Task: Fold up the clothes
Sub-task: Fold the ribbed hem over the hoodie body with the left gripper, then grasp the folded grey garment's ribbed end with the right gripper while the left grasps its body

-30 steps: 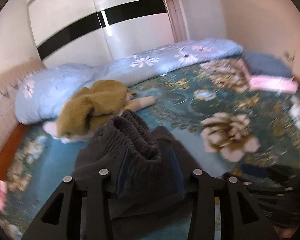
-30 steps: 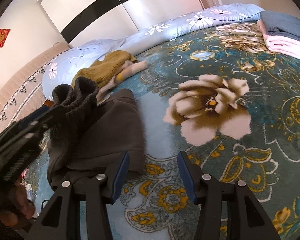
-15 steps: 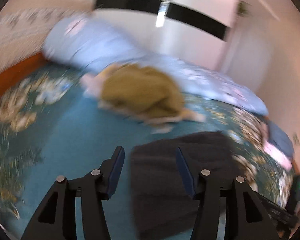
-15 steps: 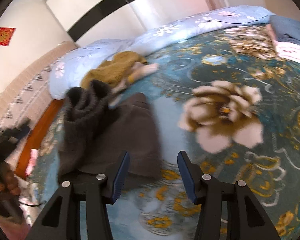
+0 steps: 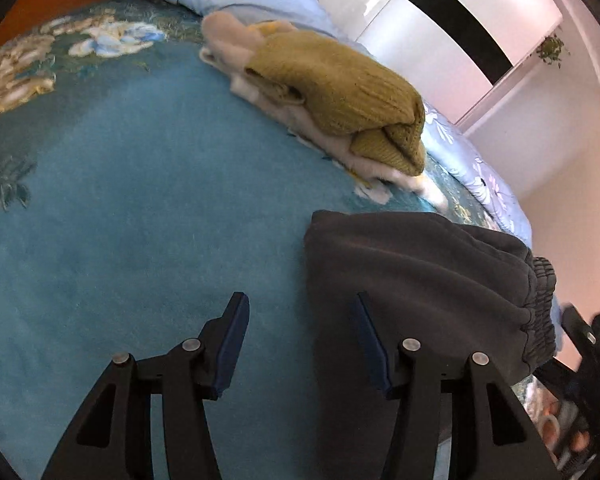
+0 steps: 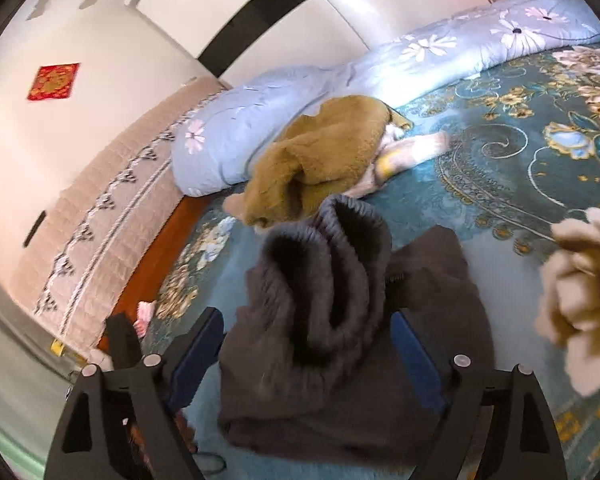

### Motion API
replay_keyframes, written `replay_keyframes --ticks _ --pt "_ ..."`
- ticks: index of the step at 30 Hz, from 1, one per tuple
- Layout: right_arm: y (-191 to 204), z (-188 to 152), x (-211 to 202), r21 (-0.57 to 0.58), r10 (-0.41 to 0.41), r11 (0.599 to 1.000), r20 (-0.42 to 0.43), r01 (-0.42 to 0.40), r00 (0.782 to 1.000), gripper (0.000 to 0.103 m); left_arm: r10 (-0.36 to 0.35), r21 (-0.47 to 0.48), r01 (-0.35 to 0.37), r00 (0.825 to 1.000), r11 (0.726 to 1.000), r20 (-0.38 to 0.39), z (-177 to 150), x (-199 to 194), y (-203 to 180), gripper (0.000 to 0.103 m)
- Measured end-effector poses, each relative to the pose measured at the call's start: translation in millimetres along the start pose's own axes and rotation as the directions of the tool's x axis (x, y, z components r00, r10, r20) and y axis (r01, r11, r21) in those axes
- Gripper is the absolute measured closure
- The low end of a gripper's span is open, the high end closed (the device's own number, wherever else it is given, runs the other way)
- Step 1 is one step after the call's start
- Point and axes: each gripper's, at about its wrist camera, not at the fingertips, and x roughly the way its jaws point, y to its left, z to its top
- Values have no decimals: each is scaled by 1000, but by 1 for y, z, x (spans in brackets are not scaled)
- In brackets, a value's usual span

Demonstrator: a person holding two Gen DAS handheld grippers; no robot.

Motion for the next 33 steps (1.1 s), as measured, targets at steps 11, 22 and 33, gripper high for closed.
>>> replay_keyframes --ticks 11,22,33 --pt "-10 13 28 143 13 990 -37 -7 999 42 -37 -43 36 999 998 -31 11 6 11 48" --pt "36 16 -38 -25 72 997 29 -72 997 67 -195 47 193 980 980 32 12 -22 -7 48" --pt "-64 -9 -41 236 76 968 42 -84 996 67 -333 215 321 943 922 21 2 -42 -52 48"
